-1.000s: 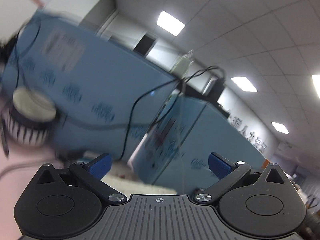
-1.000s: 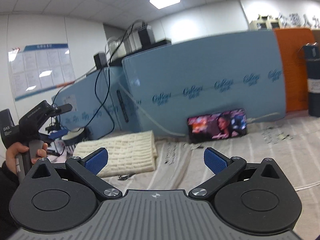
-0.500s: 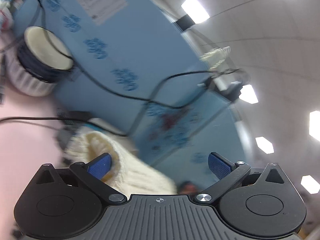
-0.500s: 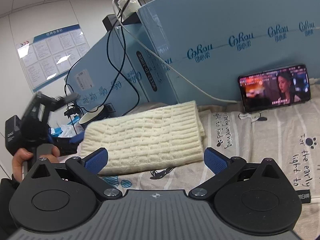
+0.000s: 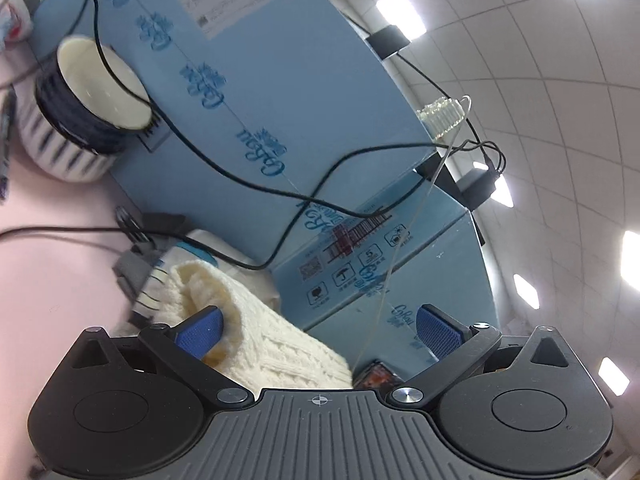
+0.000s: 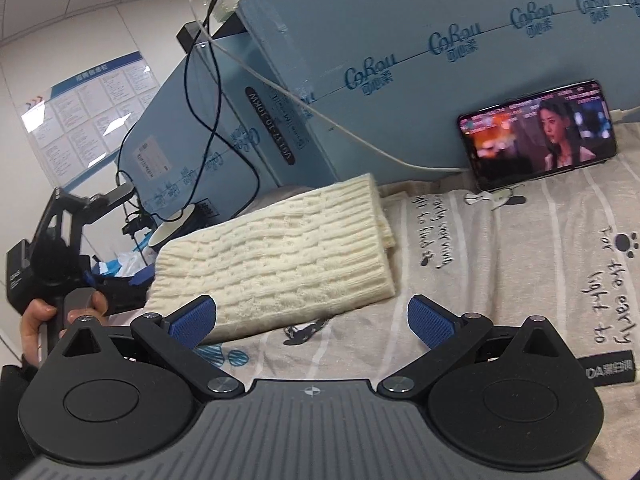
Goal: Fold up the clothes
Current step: 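Grasp the cream sweater edge with the left gripper, then grasp the sweater sleeve with the right gripper while the left gripper holds its edge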
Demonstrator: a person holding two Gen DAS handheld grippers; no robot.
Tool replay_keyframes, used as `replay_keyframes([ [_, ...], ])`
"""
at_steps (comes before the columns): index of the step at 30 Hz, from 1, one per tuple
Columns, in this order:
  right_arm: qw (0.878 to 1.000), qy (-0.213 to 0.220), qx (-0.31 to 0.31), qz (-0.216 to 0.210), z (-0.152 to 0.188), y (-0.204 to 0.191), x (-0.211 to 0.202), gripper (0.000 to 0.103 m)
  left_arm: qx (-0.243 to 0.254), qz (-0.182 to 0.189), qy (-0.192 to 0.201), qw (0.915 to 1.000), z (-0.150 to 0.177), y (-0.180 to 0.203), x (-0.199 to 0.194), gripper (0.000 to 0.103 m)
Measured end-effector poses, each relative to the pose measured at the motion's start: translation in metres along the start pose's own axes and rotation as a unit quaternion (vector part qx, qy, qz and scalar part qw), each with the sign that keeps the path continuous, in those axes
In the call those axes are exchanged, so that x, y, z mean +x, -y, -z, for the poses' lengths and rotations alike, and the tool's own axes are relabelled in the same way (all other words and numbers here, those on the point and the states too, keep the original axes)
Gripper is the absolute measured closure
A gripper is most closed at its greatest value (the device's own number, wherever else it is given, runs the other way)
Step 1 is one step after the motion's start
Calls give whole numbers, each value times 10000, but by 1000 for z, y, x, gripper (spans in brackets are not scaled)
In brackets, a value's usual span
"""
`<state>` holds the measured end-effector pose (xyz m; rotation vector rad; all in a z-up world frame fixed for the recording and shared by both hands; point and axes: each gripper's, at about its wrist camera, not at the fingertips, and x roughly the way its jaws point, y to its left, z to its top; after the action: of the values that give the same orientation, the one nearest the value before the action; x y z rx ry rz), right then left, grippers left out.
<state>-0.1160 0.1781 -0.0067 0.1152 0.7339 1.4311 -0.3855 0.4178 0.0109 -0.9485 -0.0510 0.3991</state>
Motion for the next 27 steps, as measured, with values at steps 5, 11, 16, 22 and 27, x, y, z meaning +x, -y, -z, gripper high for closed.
replay_keyframes([
  [5,9977,-27,554,-384,-11,0,15,0,158,-183,135,9996,5,-3,10,7],
  [11,9817,-6,1755,-737,-26,13,27,0,973,-351,137,9945,13,15,2,77],
  [16,9724,-3,2153,-904,-34,18,28,0,2353,320,-221,9711,39,56,-11,76],
  [22,9559,-196,2671,-1209,-30,32,25,0,3797,1123,-993,9129,82,96,-17,60],
  [27,9482,-359,2808,-1444,-23,34,22,7,4601,1246,-1617,8641,117,113,-15,46],
])
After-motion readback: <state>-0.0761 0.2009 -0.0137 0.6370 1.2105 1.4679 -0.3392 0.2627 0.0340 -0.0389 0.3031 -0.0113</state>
